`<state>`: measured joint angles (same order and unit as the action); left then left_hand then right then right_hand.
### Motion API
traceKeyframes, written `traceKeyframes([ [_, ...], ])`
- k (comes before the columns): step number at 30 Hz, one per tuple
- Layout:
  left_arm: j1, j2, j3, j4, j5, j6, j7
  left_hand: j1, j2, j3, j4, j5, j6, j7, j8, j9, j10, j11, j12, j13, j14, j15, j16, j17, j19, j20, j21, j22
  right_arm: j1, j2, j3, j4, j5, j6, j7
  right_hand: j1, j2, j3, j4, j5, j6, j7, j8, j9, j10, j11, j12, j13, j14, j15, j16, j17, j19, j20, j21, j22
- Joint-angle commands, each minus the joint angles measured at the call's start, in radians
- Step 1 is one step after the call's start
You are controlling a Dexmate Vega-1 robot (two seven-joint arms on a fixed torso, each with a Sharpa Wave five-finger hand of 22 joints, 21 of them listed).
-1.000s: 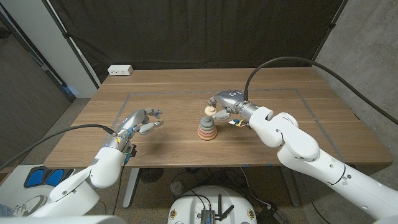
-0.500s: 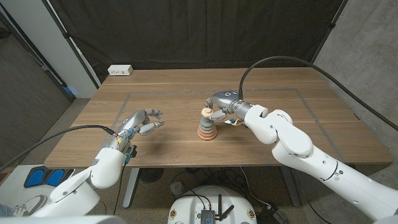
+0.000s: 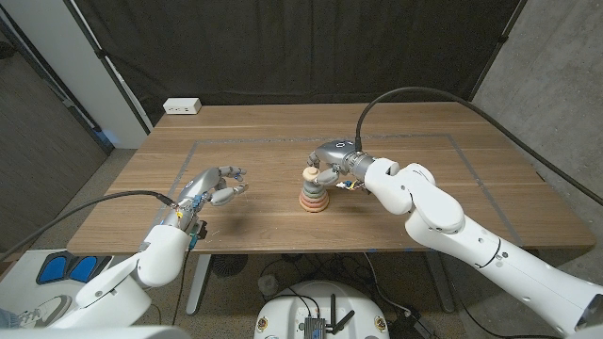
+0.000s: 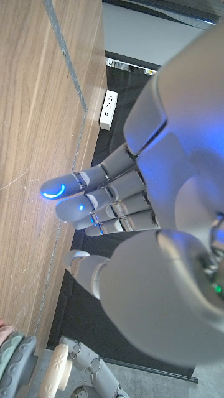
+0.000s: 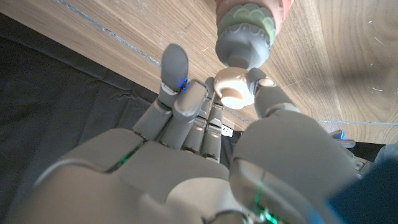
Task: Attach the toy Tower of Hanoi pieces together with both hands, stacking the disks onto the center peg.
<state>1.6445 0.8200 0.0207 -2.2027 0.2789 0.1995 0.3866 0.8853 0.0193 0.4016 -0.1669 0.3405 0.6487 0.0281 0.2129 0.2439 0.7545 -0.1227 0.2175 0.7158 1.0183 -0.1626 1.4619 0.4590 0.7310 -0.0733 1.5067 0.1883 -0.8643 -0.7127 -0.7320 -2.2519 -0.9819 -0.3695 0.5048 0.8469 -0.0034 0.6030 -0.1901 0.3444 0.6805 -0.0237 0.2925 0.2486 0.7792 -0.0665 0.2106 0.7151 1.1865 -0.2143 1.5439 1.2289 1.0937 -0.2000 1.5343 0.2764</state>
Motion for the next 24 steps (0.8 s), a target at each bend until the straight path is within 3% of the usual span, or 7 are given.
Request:
traceKeyframes([
  [1, 0.002, -0.003, -0.004, 0.006, -0.005, -0.005, 0.007, 0.002, -0.006, 0.008, 0.001, -0.003, 0.005, 0.009, -0.003, 0.006, 0.007, 0.001, -0.001, 0.001, 0.005, -0.056, 0.005, 0.001, 0.006, -0.132, 0.006, 0.001, 0.019, 0.005, -0.017, 0.015, -0.002, -0.009, 0.024, 0.051, 0.066, 0.023, 0.023, 0.005, 0.035, -0.030, 0.008, 0.005, 0.043, -0.040, 0.005, 0.005, -0.005, -0.003, 0.001, 0.002, -0.006, -0.021, -0.006, 0.001],
  [24, -0.006, -0.001, 0.002, 0.016, -0.016, -0.005, 0.006, 0.000, -0.007, 0.012, 0.001, -0.004, 0.006, 0.009, -0.004, 0.006, 0.007, 0.000, -0.002, 0.002, 0.005, -0.056, 0.006, 0.001, 0.007, -0.132, 0.006, 0.001, 0.034, 0.004, -0.034, 0.034, 0.004, -0.012, 0.040, 0.048, 0.067, 0.023, 0.023, 0.004, 0.030, -0.032, 0.001, 0.005, 0.041, -0.039, 0.001, 0.007, -0.008, -0.003, 0.001, 0.002, -0.009, -0.021, -0.007, 0.000],
])
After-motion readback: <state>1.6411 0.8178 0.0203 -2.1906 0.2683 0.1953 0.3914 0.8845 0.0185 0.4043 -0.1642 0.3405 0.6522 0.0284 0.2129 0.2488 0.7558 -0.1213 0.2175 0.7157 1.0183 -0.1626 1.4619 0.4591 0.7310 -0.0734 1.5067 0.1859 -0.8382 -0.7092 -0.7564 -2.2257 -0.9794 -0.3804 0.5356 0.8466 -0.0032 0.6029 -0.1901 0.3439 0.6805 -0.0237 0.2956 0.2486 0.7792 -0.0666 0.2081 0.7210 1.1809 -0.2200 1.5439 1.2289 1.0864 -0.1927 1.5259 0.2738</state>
